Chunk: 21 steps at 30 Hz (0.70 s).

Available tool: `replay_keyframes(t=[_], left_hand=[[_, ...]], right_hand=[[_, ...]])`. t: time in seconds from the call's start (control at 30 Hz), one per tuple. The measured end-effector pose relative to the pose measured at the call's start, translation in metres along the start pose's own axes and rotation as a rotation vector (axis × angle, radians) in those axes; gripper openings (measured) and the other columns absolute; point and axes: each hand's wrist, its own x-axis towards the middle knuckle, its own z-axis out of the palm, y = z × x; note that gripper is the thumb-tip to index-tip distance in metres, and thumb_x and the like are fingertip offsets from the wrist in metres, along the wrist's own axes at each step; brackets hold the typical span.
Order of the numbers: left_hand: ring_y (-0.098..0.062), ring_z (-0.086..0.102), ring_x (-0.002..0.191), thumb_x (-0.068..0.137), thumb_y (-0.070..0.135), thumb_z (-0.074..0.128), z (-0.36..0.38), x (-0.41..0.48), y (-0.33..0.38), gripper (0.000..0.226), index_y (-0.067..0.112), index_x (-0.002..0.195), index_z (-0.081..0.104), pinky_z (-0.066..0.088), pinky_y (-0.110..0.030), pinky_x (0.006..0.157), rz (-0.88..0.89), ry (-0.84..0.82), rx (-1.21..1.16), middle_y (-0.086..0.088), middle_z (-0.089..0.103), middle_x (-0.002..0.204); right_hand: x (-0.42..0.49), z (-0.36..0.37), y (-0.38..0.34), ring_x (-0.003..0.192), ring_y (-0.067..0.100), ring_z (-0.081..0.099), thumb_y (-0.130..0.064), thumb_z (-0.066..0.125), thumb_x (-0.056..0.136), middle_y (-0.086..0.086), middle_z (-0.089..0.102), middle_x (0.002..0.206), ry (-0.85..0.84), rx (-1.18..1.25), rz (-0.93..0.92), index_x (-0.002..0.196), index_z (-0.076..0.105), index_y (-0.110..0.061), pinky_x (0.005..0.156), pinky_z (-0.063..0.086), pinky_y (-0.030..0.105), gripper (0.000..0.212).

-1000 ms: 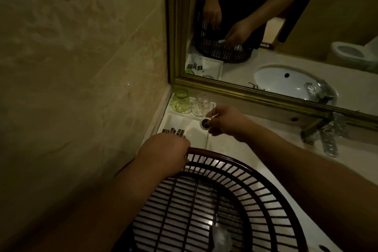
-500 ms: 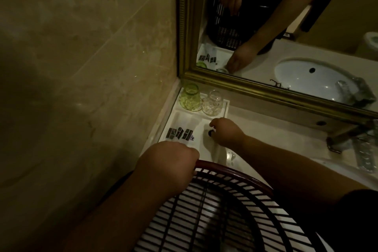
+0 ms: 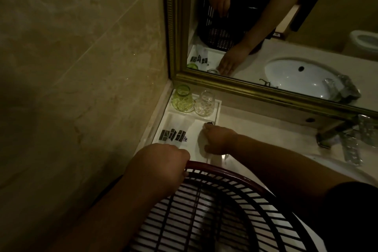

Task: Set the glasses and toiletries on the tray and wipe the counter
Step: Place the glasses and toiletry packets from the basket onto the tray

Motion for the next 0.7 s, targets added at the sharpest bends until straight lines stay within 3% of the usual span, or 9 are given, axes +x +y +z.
replay_keyframes(t=[0.1, 0.2, 0.3, 0.37, 0.47, 0.53, 0.6, 0.7], left_hand=[[-0.011, 0.046, 0.068, 0.087, 0.05, 0.062, -0.006, 0.001, 0.001, 0.02, 0.032, 0.095, 0.06, 0.034, -0.029, 0.059, 0.007, -0.029, -0.007, 0.009, 0.059, 0.082], [-0.01, 0.051, 0.069, 0.086, 0.047, 0.065, -0.01, -0.003, 0.004, 0.018, 0.031, 0.094, 0.065, 0.036, -0.028, 0.06, 0.035, 0.006, -0.026, 0.007, 0.065, 0.085], [-0.016, 0.063, 0.071, 0.082, 0.043, 0.068, -0.012, -0.008, 0.007, 0.014, 0.029, 0.088, 0.067, 0.038, -0.027, 0.058, 0.029, 0.029, -0.048, 0.005, 0.065, 0.081], [-0.019, 0.06, 0.068, 0.081, 0.042, 0.067, -0.012, -0.006, 0.008, 0.014, 0.03, 0.088, 0.067, 0.039, -0.027, 0.057, 0.011, -0.007, -0.046, 0.004, 0.063, 0.08], [-0.017, 0.048, 0.063, 0.079, 0.048, 0.07, -0.01, 0.0, 0.005, 0.02, 0.031, 0.09, 0.067, 0.033, -0.029, 0.052, 0.022, 0.008, 0.001, 0.004, 0.059, 0.077], [-0.015, 0.047, 0.062, 0.08, 0.051, 0.071, -0.009, 0.001, 0.003, 0.022, 0.031, 0.089, 0.067, 0.029, -0.028, 0.049, 0.036, 0.024, 0.018, 0.006, 0.051, 0.07], [-0.014, 0.049, 0.061, 0.081, 0.051, 0.071, -0.009, 0.0, 0.002, 0.021, 0.031, 0.088, 0.067, 0.029, -0.027, 0.048, 0.039, 0.017, 0.009, 0.009, 0.048, 0.067], [-0.014, 0.054, 0.064, 0.082, 0.048, 0.072, -0.012, 0.0, 0.003, 0.018, 0.031, 0.088, 0.067, 0.036, -0.028, 0.051, 0.042, 0.014, -0.001, 0.008, 0.053, 0.07]], right_hand=[[-0.022, -0.025, -0.009, 0.143, 0.029, 0.041, -0.033, 0.059, 0.094, 0.008, 0.034, 0.163, 0.121, 0.138, 0.001, 0.157, 0.037, -0.018, 0.11, 0.043, 0.042, 0.068], [-0.076, -0.072, -0.026, 0.109, 0.022, 0.065, -0.027, 0.057, 0.095, 0.003, 0.069, 0.122, 0.467, 0.288, -0.032, 0.125, 0.069, -0.024, 0.088, 0.055, 0.038, 0.032], [-0.162, -0.1, -0.057, 0.074, 0.013, 0.063, -0.029, 0.057, 0.088, -0.008, 0.068, 0.082, 0.738, 0.417, -0.164, 0.091, 0.071, -0.027, 0.064, 0.054, 0.036, 0.014], [-0.216, -0.097, -0.08, 0.062, 0.013, 0.059, -0.028, 0.056, 0.084, -0.006, 0.062, 0.069, 0.73, 0.474, -0.241, 0.079, 0.065, -0.025, 0.056, 0.049, 0.034, 0.011], [-0.26, -0.066, -0.109, 0.062, 0.014, 0.057, -0.03, 0.057, 0.086, -0.006, 0.06, 0.067, 0.427, 0.463, -0.257, 0.083, 0.067, -0.024, 0.058, 0.044, 0.03, 0.012], [-0.263, -0.035, -0.123, 0.082, 0.014, 0.063, -0.035, 0.059, 0.093, -0.005, 0.067, 0.089, 0.009, 0.346, -0.189, 0.108, 0.069, -0.028, 0.07, 0.046, 0.029, 0.019], [-0.252, 0.007, -0.13, 0.11, 0.025, 0.064, -0.035, 0.062, 0.098, 0.004, 0.066, 0.123, -0.411, 0.253, -0.068, 0.139, 0.057, -0.027, 0.08, 0.047, 0.034, 0.041], [-0.234, 0.07, -0.133, 0.128, 0.034, 0.057, -0.022, 0.061, 0.103, 0.018, 0.058, 0.142, -0.738, 0.518, 0.223, 0.148, 0.049, -0.007, 0.098, 0.049, 0.039, 0.049]])
